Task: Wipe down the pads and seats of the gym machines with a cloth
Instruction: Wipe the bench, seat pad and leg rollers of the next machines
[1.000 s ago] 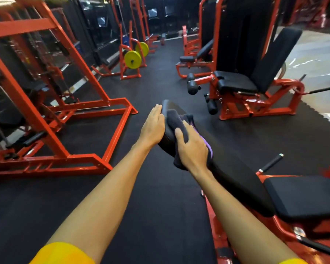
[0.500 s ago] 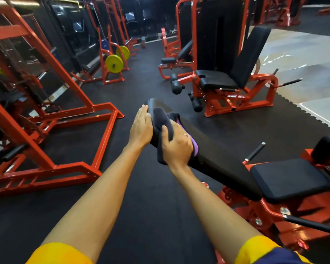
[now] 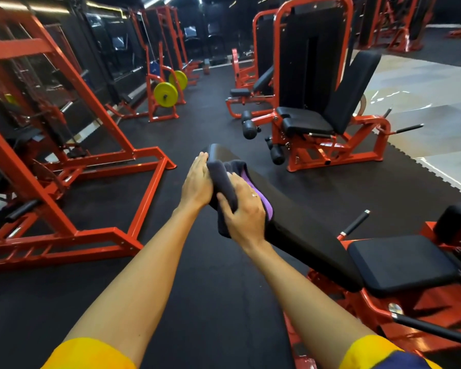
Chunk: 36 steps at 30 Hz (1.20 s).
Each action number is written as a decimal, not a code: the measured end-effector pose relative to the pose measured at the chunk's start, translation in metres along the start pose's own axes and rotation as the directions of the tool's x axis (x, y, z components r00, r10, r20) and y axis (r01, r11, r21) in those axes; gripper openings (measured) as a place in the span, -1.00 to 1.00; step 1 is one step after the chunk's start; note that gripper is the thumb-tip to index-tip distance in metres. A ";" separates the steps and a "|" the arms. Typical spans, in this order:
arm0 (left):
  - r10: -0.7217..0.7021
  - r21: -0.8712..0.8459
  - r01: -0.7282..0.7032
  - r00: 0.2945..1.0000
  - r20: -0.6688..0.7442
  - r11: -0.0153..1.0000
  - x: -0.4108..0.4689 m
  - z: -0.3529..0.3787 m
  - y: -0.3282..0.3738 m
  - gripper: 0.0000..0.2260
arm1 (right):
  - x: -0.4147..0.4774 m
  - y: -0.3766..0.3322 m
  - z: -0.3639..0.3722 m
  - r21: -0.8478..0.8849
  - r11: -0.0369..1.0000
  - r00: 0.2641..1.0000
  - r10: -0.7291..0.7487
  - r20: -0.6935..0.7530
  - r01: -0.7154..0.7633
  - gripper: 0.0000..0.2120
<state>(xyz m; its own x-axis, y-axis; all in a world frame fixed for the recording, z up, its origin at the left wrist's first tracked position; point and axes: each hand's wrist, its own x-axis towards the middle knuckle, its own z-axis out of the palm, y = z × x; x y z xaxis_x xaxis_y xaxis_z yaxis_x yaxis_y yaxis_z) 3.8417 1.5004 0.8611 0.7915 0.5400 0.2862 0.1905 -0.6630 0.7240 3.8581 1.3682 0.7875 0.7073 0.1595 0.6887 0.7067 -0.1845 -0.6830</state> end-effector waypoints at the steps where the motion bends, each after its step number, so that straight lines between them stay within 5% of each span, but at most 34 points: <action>1: -0.004 -0.003 0.004 1.000 -0.007 1.000 0.001 0.001 0.000 -0.55 | -0.006 0.019 -0.012 0.003 1.000 0.997 -0.014 0.070 0.014 -0.51; 3: -0.006 0.010 0.007 1.000 -0.014 1.000 0.001 0.004 0.000 -0.54 | -0.006 0.049 -0.035 -0.057 0.995 0.967 0.097 0.235 -0.086 -0.43; 6: 0.000 0.022 0.000 1.000 -0.008 1.000 -0.002 0.006 0.003 -0.54 | 0.031 0.082 -0.042 -0.229 0.923 0.790 0.384 0.478 -0.309 -0.43; 9: -0.008 0.036 0.008 1.000 -0.019 0.999 -0.002 0.002 0.006 -0.54 | 0.090 0.076 -0.016 -0.157 0.930 0.694 0.355 0.627 -0.334 -0.39; 16: 0.023 0.100 -0.024 1.000 0.011 0.995 0.002 0.000 -0.002 -0.55 | 0.071 0.045 -0.025 0.071 0.980 0.732 0.089 0.676 -0.185 -0.45; 23: 0.022 0.165 -0.021 1.000 -0.004 0.986 0.003 0.002 0.007 -0.55 | 0.085 0.136 -0.038 -0.126 0.930 0.596 0.321 0.736 -0.345 -0.47; 27: -0.043 0.160 0.042 0.999 0.003 0.986 0.001 -0.001 0.011 -0.48 | 0.137 0.111 0.016 -0.075 0.928 0.650 0.312 0.693 -0.365 -0.50; 33: -0.133 0.189 0.130 0.991 0.003 0.973 0.000 0.001 0.018 -0.46 | 0.083 0.103 -0.025 0.256 0.965 0.698 -0.151 0.700 -0.048 -0.39; 36: -0.176 0.239 0.183 0.983 -0.051 0.954 -0.003 0.006 0.025 -0.48 | 0.079 0.172 -0.037 0.185 0.981 0.674 -0.102 0.731 -0.051 -0.32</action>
<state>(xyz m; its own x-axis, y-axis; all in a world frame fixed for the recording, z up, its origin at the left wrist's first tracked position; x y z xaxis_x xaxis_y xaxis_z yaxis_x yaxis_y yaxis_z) 3.8479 1.4789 0.8745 0.7150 0.6740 0.1860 0.4652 -0.6572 0.5931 4.0354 1.3134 0.7333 0.4179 0.8356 0.3564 0.6606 -0.0102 -0.7507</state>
